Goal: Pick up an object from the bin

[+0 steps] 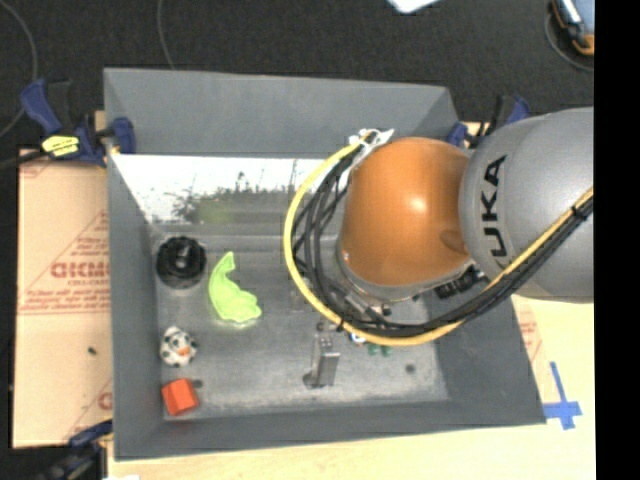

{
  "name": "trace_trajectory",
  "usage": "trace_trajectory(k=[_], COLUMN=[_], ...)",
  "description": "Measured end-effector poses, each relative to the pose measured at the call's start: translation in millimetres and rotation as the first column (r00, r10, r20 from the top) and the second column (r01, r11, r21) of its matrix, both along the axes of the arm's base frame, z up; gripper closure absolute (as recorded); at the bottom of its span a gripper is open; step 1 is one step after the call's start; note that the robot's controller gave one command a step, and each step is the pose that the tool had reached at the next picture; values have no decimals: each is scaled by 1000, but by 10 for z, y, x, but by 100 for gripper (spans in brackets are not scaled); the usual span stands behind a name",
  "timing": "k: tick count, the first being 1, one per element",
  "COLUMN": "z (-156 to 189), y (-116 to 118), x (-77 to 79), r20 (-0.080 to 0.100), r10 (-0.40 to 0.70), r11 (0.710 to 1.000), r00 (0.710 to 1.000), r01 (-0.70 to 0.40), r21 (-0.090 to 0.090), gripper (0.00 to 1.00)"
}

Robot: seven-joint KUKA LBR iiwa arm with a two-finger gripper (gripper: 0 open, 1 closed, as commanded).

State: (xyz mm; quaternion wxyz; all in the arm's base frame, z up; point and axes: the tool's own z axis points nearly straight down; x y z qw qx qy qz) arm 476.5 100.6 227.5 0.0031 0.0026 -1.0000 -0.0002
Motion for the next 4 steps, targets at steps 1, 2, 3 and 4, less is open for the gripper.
trace_trajectory(k=[1, 2, 3, 4], z=[42, -1196, -875, -1295], y=[-6, 305, 323, 287], x=[17, 611, 588, 1175], r20=[9, 8, 6, 10], r10=[-4, -86, -282, -168], r11=[1000, 996, 960, 986], r00=[1000, 996, 959, 986], r01=[4, 86, 282, 168], r21=[1, 3, 1, 2], gripper=[0, 0, 0, 0])
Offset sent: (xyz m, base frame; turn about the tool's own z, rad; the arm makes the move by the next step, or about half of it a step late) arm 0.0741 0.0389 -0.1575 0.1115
